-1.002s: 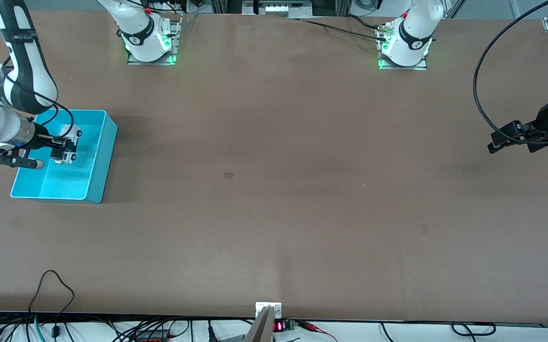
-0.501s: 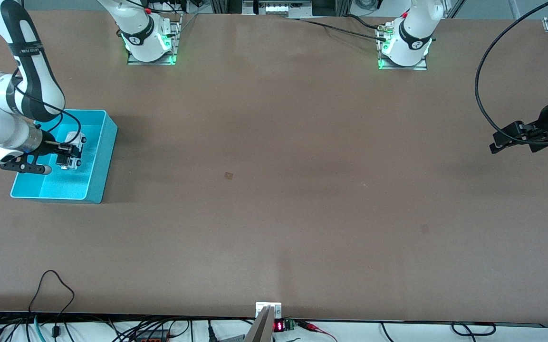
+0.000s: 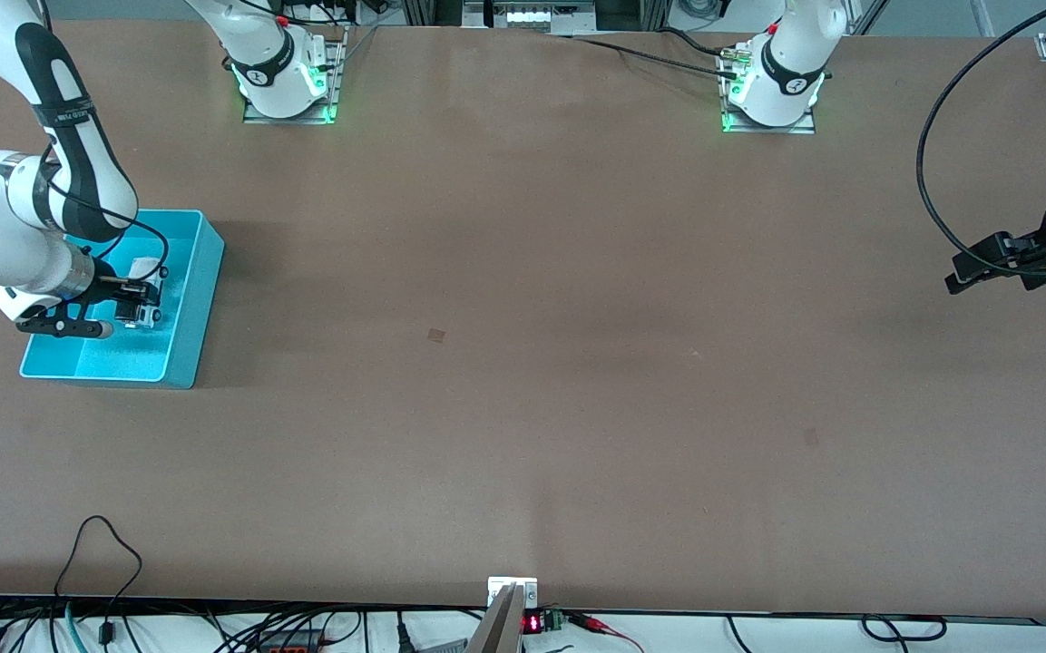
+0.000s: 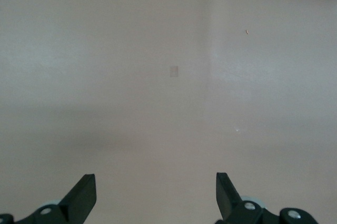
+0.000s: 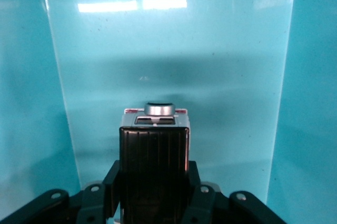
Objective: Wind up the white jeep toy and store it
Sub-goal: 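Lower the jeep into the turquoise box with the right gripper, then open the right gripper and release the jeep in the box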
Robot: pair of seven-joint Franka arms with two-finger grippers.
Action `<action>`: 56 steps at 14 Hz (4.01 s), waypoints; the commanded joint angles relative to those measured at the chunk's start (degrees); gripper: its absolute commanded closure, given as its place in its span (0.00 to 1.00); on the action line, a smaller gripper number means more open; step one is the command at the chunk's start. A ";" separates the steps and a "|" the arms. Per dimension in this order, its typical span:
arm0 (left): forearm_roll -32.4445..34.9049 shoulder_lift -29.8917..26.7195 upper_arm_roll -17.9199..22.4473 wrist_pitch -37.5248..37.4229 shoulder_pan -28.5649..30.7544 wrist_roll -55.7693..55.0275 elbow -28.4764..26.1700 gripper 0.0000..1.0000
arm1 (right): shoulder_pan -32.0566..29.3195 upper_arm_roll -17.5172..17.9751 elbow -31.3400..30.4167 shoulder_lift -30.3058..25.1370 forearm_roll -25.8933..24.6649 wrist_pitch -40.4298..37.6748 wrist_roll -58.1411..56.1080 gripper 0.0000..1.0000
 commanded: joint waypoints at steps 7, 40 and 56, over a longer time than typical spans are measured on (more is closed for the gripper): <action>0.17 -0.64 -0.86 -0.71 -0.25 0.24 0.39 0.00 | -1.10 0.56 -1.95 -0.09 -1.22 0.87 -0.80 0.96; -0.09 -0.64 3.71 -0.97 -5.34 -0.02 1.44 0.00 | -0.48 0.91 3.40 -0.80 -1.13 -2.11 -0.89 0.00; -0.44 -0.64 3.45 -1.68 -5.34 0.24 1.53 0.00 | 5.23 3.02 27.81 -11.52 7.21 -41.28 1.22 0.00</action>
